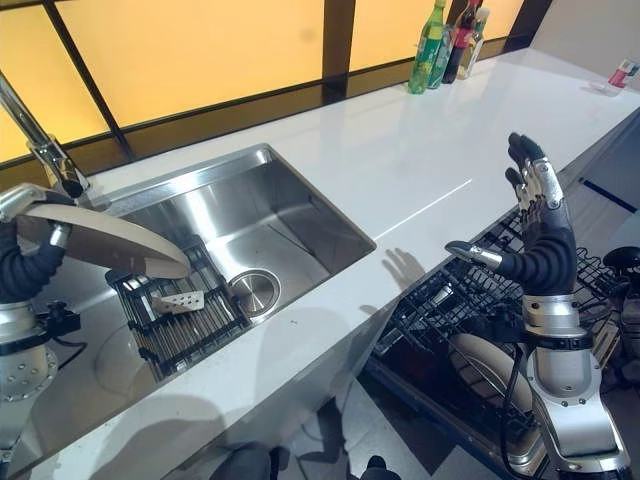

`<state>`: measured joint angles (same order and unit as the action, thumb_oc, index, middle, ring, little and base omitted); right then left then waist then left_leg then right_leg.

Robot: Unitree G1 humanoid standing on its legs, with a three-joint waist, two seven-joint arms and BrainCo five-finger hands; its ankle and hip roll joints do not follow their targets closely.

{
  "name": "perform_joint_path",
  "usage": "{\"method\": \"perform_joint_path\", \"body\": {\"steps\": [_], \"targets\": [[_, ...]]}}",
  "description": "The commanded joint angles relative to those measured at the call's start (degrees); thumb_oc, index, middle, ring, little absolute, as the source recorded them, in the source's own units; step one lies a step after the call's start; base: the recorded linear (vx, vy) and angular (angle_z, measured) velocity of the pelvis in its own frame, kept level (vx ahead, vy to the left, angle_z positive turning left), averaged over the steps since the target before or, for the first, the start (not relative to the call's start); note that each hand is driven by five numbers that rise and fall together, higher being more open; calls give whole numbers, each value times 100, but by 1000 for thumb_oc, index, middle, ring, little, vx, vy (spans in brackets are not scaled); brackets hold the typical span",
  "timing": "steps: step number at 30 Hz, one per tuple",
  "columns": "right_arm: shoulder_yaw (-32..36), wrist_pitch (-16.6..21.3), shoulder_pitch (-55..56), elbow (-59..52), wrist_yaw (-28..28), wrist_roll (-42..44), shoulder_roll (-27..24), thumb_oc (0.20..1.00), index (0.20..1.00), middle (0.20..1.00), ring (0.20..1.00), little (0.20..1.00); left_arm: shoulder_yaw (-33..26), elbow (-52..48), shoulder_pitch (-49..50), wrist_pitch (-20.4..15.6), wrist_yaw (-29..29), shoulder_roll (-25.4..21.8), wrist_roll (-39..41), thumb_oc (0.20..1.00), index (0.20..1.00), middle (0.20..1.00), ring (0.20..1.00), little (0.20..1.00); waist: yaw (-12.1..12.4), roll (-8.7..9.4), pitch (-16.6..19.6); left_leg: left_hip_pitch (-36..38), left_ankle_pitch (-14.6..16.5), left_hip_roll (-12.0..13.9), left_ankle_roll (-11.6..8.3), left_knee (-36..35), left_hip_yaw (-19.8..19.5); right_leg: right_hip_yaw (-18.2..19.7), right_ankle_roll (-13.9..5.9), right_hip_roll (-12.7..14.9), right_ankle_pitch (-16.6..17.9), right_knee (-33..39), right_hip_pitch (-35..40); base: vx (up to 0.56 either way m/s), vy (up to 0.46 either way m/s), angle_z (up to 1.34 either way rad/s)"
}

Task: Pick up plates and place into dishwasher.

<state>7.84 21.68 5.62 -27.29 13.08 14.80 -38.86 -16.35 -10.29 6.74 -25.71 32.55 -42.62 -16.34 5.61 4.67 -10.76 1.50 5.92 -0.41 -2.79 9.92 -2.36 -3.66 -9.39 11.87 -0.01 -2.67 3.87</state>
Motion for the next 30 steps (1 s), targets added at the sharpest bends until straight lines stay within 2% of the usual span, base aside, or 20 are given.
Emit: {"method": "perform_joint_path", "body": {"steps": [1,4,10,13,17,20,26,30], "targets": [[-393,247,-773,-272,133,256,-305,1000,1000,1000,1000,1000,338,-346,-666,-78,239,30,463,200,200,200,200,200,-41,-54,310,261,156,-274,300,-476,-152,0,-149,-250,-211,-221,-155,-195,-72,0],[-767,34,-1211,-288,86,427,-107,1000,1000,1000,1000,1000,811,-364,-1048,82,261,199,670,200,200,200,200,200,-52,-91,419,293,108,-265,270,-585,-211,-19,-99,-291,-210,-164,-129,-169,-60,-1],[-1895,-810,-2062,-217,-54,669,596,1000,1000,1000,1000,1000,1889,-399,-1902,433,630,810,501,200,200,200,200,200,-45,-182,690,306,-82,-211,204,-858,-306,-101,12,-392,-227,-33,-42,-165,-64,4],[-2296,-1034,-2274,-168,-102,671,789,1000,1000,1000,1000,1000,2191,-388,-2174,654,732,942,494,200,200,200,200,200,-34,-198,766,293,-137,-198,175,-917,-324,-162,52,-422,-245,5,-6,-103,-44,14],[-2869,-1430,-2532,-174,-167,1031,1043,1000,1000,1000,1000,1000,2530,-315,-2513,927,936,1095,450,200,200,200,200,200,-43,-220,860,245,-190,-181,122,-944,-330,-211,106,-463,-266,53,12,-130,-53,15],[-3337,-1647,-2708,-123,-130,962,1204,1000,1000,1000,1000,1000,2747,-336,-2697,1053,1070,1179,359,200,200,200,200,200,-20,-235,895,196,-224,-166,84,-939,-336,-260,151,-485,-266,115,34,-118,-43,6],[-3938,-1837,-2974,-22,-136,937,1434,1000,1000,1000,1000,1000,3026,-375,-2993,1250,1187,1296,478,200,200,200,200,200,-13,-264,964,145,-277,-117,21,-977,-325,-296,202,-523,-269,225,65,-88,-28,3],[-4290,-2158,-3216,104,-53,1079,1601,1000,1000,1000,1000,1000,3254,-435,-3198,1366,1255,1432,452,200,200,200,200,200,1,-280,982,144,-321,-103,-6,-1051,-365,-312,229,-548,-273,283,92,-61,-15,1]]}}
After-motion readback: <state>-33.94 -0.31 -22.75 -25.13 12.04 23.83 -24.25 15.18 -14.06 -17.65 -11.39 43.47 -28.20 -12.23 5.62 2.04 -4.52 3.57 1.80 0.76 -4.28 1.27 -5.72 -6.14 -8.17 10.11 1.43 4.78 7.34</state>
